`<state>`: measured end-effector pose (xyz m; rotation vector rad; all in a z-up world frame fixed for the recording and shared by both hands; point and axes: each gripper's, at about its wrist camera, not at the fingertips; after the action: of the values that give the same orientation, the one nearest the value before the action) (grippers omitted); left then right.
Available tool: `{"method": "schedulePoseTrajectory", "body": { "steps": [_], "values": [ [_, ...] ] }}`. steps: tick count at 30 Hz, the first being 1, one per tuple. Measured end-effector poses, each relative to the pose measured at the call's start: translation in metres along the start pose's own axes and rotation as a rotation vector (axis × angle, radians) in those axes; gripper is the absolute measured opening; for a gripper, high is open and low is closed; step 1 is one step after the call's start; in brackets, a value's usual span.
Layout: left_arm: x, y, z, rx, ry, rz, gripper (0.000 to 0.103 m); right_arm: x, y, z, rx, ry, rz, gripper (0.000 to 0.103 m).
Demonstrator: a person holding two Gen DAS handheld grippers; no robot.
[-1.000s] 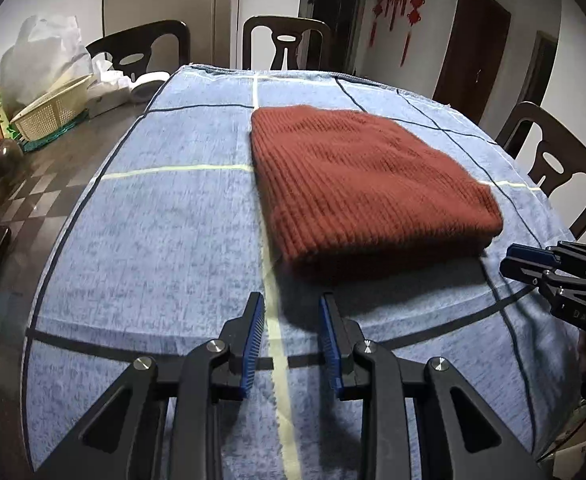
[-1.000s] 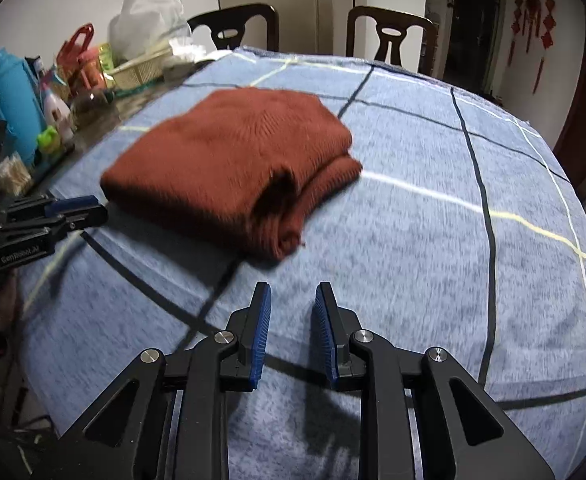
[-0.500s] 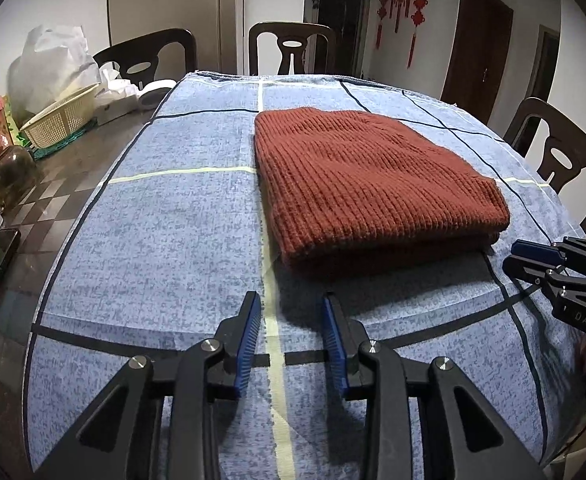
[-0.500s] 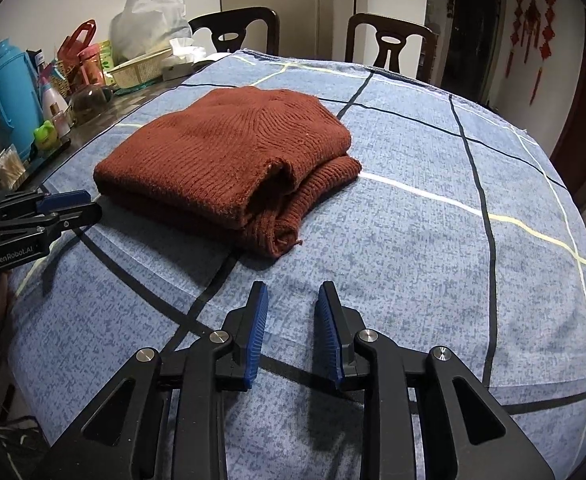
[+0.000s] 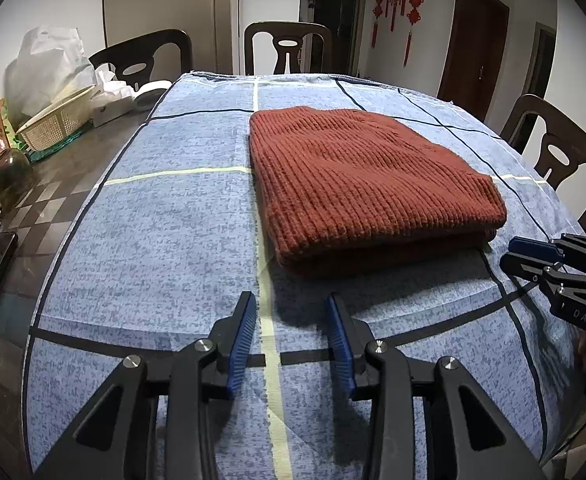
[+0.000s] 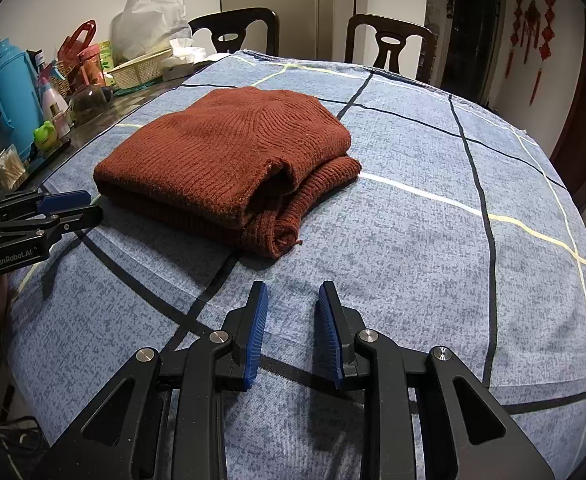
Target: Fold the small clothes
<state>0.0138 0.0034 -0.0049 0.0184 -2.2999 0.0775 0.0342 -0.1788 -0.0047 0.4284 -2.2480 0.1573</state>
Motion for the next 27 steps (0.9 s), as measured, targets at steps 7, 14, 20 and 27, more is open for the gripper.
{"method": "schedulePoseTrajectory", "body": {
  "steps": [7, 14, 20, 27],
  "values": [
    [-0.0002, -0.0006, 0.0001, -0.001, 0.001, -0.005, 0.04, 0.0001, -0.0009, 0.0001, -0.005, 0.0, -0.006, 0.027],
    [-0.0004, -0.001, 0.0003, 0.001, 0.004, -0.01, 0.04, 0.0003, -0.0013, 0.0001, -0.006, 0.0, -0.006, 0.027],
    [-0.0008, -0.0028, 0.0003, -0.006, 0.006, -0.012, 0.042, 0.0008, -0.0016, 0.0001, -0.006, -0.001, -0.006, 0.027],
    [-0.0014, -0.003, -0.0006, -0.006, 0.006, -0.015, 0.042, 0.0007, -0.0013, 0.0, -0.006, -0.001, -0.007, 0.027]
  ]
}}
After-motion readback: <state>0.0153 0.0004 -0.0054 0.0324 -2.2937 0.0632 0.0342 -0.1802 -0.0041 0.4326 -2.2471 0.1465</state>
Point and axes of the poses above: each gripper's, at about its wrist camera, not at the fingertips, and x roughly against the way its jaws point, y to its left, z to its underside
